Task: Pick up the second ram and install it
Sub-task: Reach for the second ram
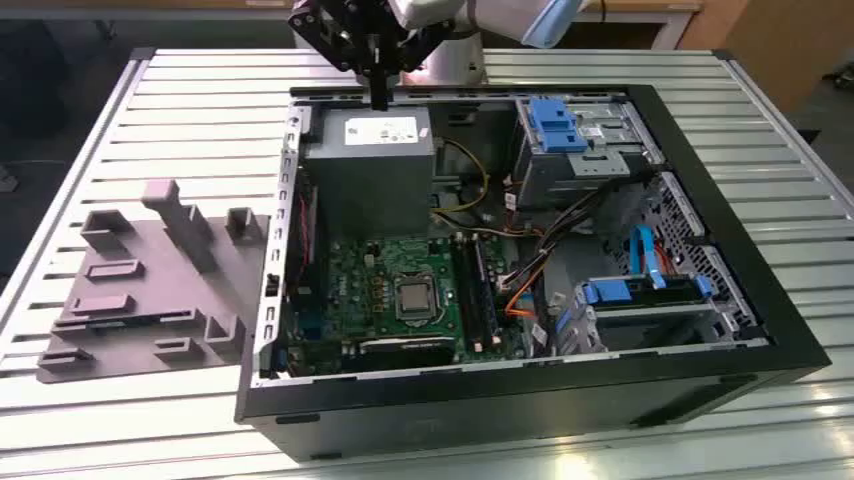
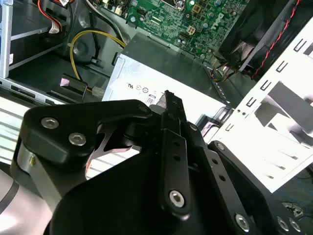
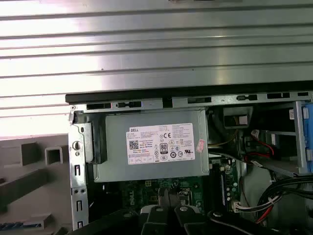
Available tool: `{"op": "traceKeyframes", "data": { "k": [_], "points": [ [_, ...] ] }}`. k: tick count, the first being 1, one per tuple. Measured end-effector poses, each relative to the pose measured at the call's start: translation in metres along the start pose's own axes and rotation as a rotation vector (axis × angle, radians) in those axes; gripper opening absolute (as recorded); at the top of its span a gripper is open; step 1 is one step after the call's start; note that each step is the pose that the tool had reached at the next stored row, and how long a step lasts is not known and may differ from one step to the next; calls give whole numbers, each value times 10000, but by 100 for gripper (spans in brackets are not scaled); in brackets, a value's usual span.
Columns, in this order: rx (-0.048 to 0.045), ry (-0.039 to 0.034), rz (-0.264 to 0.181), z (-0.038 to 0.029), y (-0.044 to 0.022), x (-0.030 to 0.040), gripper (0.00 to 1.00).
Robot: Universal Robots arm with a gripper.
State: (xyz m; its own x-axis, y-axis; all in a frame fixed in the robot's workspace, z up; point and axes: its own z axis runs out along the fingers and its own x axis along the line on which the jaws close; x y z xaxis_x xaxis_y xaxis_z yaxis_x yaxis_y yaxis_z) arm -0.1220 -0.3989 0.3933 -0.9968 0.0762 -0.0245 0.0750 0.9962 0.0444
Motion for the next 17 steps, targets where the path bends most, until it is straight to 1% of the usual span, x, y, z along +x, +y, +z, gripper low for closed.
{"op": "traceKeyframes", "data": {
  "k": [2,3,17],
  "points": [
    [0,0,0,0,0,0,11],
    [0,0,0,0,-1,17,11],
    [1,0,1,-1,-3,44,11]
  ]
}}
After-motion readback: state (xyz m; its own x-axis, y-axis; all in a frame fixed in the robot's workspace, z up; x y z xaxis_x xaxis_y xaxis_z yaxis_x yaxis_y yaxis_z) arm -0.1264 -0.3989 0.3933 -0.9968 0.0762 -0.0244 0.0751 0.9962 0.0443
